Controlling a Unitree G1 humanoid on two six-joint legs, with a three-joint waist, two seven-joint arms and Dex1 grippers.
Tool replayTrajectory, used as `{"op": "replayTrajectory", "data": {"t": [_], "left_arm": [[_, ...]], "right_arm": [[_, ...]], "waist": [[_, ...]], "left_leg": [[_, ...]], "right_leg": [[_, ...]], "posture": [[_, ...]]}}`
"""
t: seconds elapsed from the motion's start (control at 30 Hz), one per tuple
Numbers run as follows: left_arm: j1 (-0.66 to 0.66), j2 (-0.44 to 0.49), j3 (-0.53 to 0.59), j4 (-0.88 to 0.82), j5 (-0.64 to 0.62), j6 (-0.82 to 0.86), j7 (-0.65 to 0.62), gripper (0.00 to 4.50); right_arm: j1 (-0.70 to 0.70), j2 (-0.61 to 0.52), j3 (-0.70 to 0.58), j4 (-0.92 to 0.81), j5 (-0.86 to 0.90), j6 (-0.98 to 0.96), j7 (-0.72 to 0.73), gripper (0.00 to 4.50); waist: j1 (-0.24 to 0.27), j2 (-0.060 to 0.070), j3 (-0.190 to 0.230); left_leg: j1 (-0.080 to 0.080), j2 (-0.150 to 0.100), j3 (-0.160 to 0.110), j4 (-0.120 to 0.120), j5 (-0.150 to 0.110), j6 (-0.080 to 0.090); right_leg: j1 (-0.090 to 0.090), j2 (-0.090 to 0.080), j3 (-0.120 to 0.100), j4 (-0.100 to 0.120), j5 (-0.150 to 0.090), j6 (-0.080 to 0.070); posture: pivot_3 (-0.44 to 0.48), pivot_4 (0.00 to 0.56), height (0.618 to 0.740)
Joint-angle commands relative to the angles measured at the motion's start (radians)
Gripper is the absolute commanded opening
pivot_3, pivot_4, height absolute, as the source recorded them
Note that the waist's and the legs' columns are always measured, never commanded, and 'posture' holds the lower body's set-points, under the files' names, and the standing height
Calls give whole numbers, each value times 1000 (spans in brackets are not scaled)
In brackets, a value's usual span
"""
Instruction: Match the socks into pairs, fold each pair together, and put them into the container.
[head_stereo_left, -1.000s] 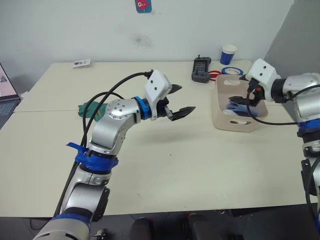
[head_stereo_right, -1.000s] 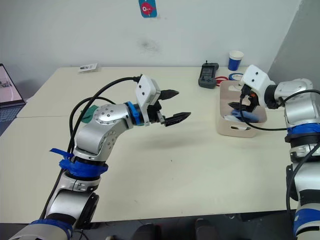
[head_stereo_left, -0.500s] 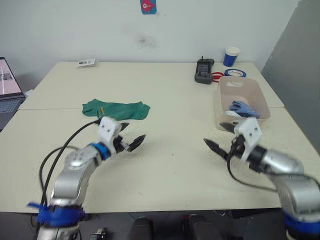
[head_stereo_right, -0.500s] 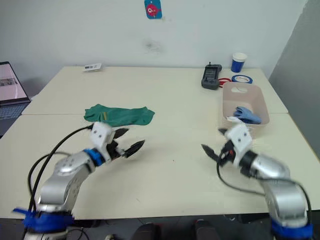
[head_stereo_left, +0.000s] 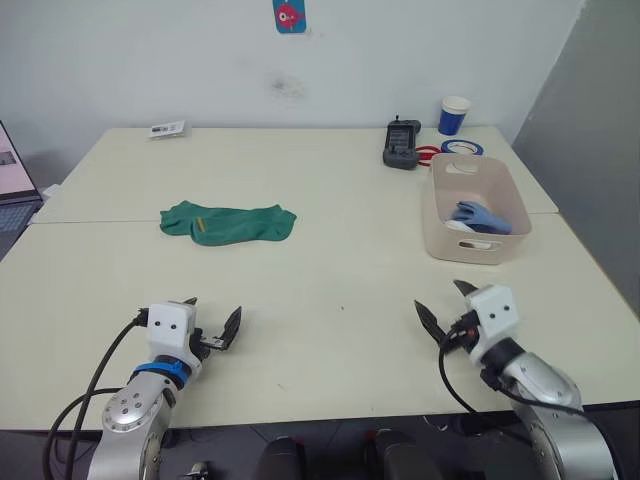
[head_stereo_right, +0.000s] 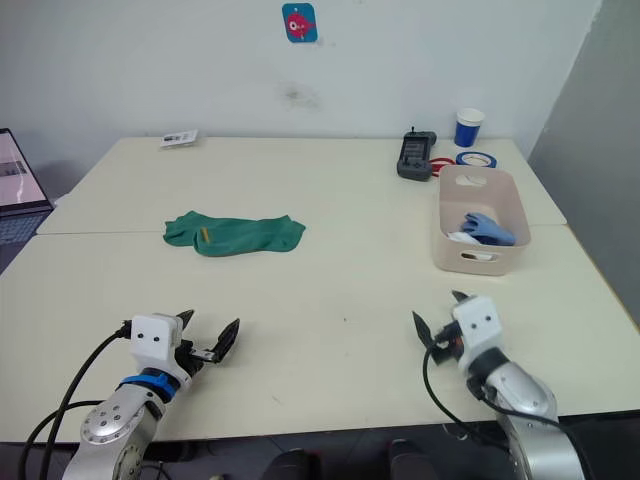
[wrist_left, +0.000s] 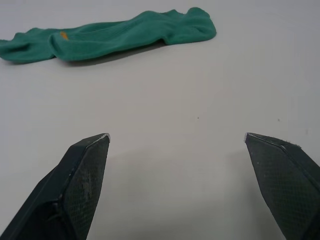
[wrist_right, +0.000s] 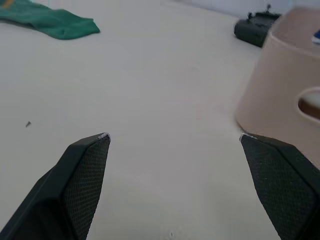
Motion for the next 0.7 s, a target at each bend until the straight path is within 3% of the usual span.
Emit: {"op": "replayTrajectory", "data": {"t": [0.03, 0.2, 0.33, 0.53, 0.67, 0.7], "left_arm": [[-8, 20, 30, -9, -16, -20, -5, 4500], [37, 5, 74, -21, -45, -24, 12, 4500], [74, -32, 115, -56, -79, -1, 62, 4500], [1, 7, 168, 0, -109, 46, 85, 4500], [-155, 97, 166, 126, -128, 120, 52, 4500], [-254, 140, 145, 220, -117, 145, 34, 4500]], "right_arm": [[-157, -19, 33, 0, 94, 55, 89, 4464], [-477, -3, 119, 120, 150, 159, 166, 4464], [-616, 37, 170, 175, 175, 211, 179, 4464], [-639, 42, 187, 188, 178, 221, 173, 4464], [-632, 29, 179, 178, 175, 229, 165, 4464], [-630, 27, 173, 172, 176, 235, 157, 4464]], "waist": [[-2, 0, 0], [-5, 0, 0], [2, -1, 0], [8, -3, -1], [7, -3, -1], [7, -3, -1]], "left_leg": [[0, 0, 0, 0, 0, 0], [0, 1, -1, 0, 0, 0], [-1, 3, -2, 0, -1, 1], [-2, 3, -3, 0, -1, 1], [-3, 1, -4, 0, 0, 1], [-3, 1, -4, 0, 0, 1]], "right_leg": [[0, 0, 0, 0, 0, 0], [-1, 4, 0, 0, 0, -1], [-1, 4, -1, 0, -1, -3], [-1, 1, -3, 0, -1, -3], [-1, 1, -4, 0, -1, -3], [-1, 2, -4, 0, -1, -3]], "posture": [[0, 150, 740], [0, 150, 740], [0, 150, 740], [0, 150, 740], [0, 150, 740], [0, 150, 740]]}}
